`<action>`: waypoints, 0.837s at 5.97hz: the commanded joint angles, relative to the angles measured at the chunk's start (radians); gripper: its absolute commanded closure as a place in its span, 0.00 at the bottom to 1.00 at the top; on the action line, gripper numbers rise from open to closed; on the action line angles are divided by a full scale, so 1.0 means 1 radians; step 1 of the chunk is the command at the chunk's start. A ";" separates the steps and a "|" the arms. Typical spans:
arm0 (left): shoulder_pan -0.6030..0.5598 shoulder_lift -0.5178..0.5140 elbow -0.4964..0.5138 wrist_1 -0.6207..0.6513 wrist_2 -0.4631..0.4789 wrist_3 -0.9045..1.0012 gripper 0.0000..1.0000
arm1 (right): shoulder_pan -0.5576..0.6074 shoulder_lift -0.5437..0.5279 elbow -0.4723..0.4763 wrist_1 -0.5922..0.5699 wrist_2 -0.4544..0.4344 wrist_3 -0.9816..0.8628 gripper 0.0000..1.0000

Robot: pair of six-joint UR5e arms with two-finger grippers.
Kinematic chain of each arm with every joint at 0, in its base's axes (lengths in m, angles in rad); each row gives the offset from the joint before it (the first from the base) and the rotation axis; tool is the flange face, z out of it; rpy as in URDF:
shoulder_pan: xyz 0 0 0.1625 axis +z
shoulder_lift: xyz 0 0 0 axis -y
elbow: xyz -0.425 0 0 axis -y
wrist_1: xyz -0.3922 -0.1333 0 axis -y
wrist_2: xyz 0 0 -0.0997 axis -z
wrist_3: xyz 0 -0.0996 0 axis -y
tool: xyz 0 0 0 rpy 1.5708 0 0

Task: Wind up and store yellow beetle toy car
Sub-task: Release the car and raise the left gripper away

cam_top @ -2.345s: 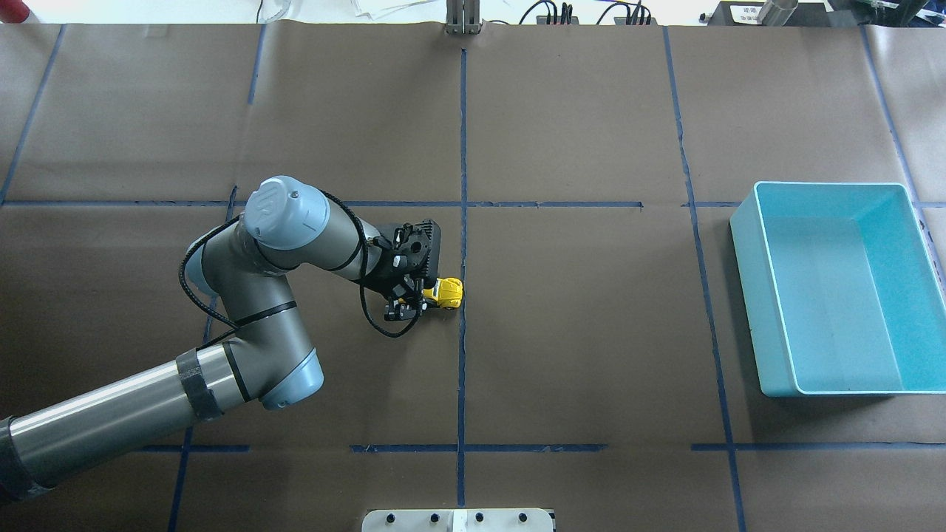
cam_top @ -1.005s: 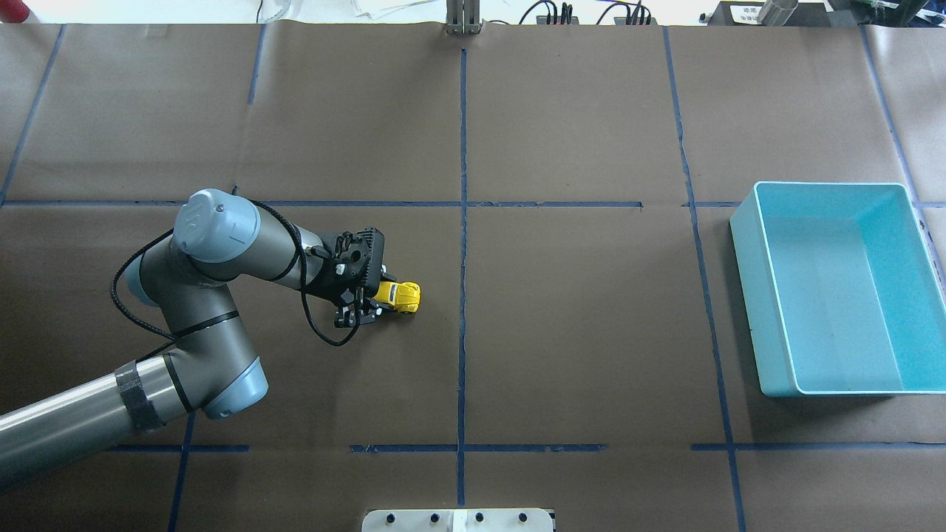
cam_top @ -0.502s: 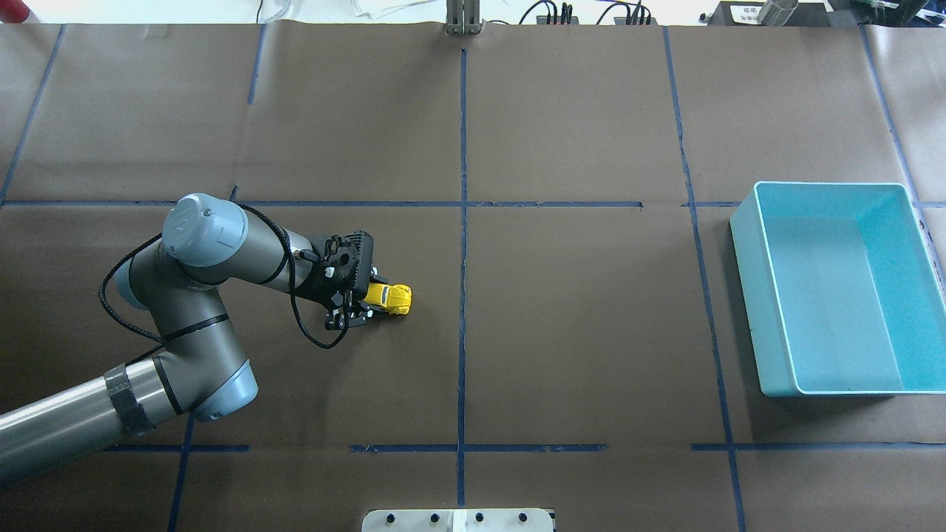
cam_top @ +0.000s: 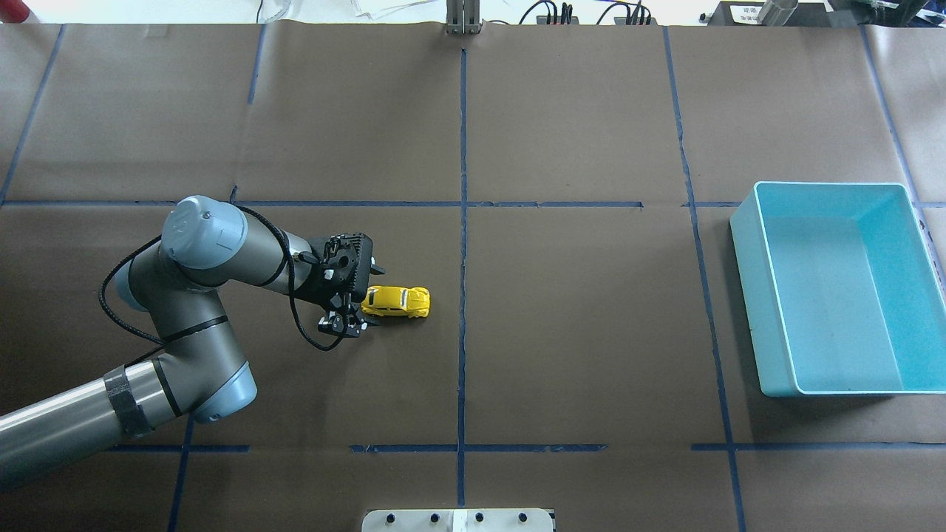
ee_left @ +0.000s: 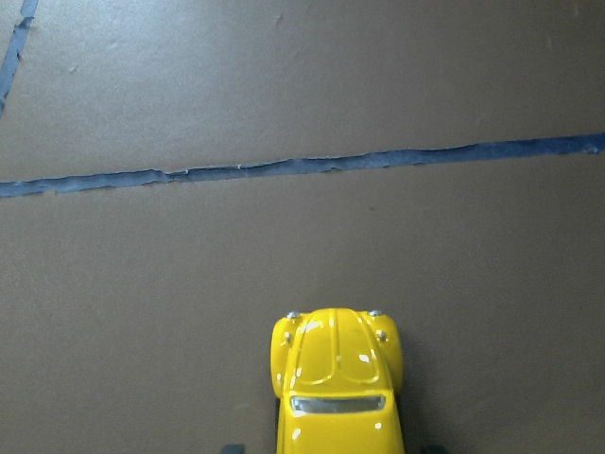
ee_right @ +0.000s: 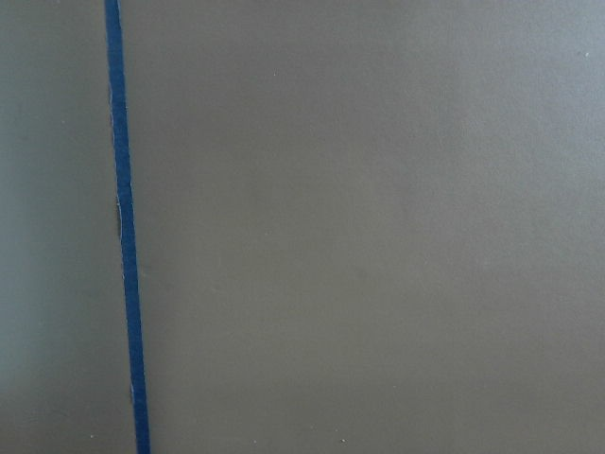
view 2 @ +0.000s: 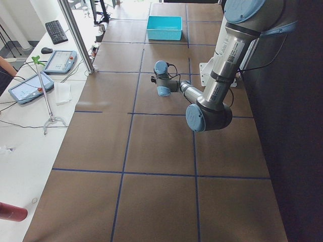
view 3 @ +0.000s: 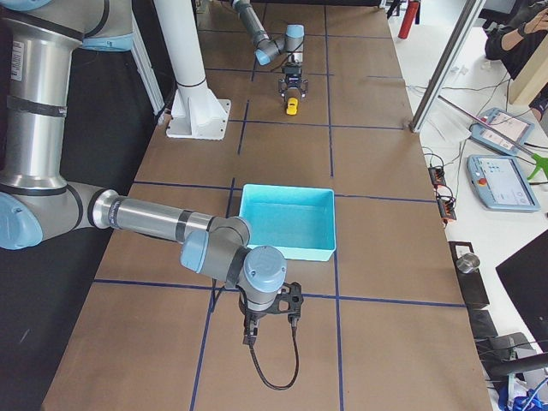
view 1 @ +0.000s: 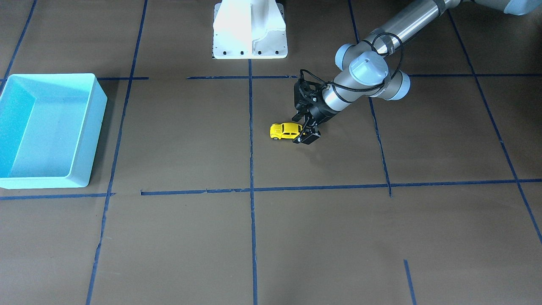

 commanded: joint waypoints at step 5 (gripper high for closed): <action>-0.093 0.127 -0.233 0.220 -0.058 0.003 0.00 | 0.000 0.001 0.003 0.000 0.002 0.002 0.00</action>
